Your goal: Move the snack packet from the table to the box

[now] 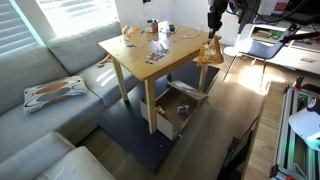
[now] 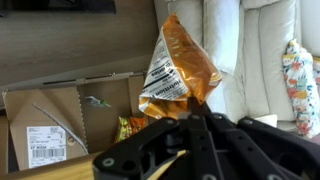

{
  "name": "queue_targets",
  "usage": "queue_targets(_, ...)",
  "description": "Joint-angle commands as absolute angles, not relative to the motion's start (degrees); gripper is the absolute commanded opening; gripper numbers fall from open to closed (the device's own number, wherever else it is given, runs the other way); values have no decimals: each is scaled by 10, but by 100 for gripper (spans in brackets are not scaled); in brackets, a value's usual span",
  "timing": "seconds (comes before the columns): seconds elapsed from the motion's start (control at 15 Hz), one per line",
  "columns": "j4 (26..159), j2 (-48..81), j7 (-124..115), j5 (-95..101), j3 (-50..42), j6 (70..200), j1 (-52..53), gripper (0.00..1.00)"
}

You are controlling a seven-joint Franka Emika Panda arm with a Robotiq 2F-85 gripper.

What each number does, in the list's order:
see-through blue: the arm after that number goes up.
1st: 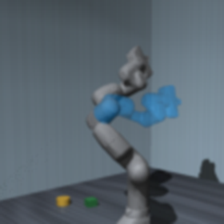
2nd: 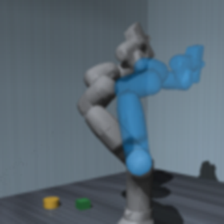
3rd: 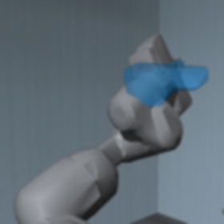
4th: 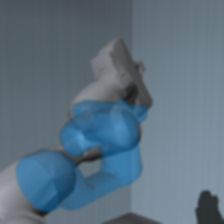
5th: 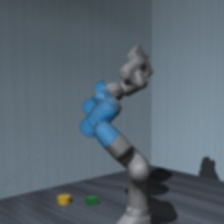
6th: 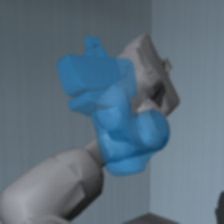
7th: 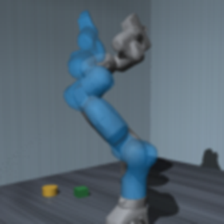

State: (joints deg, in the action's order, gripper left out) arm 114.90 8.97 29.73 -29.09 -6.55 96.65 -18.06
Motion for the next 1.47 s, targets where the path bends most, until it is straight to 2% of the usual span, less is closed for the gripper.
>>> queue_targets(0.0,1293,37,320,-342,-79,1093,-165,0)
queue_targets(0.2,1397,15,340,-417,-77,1221,-155,0)
queue_targets(0.27,1317,58,321,-372,-82,1151,-156,0)
queue_targets(0.73,1319,57,325,-377,-83,1164,-152,0)
queue_targets(1.2,1436,87,387,-549,-36,1460,-99,0)
queue_targets(1.4,1443,109,465,-694,18,1519,-126,0)
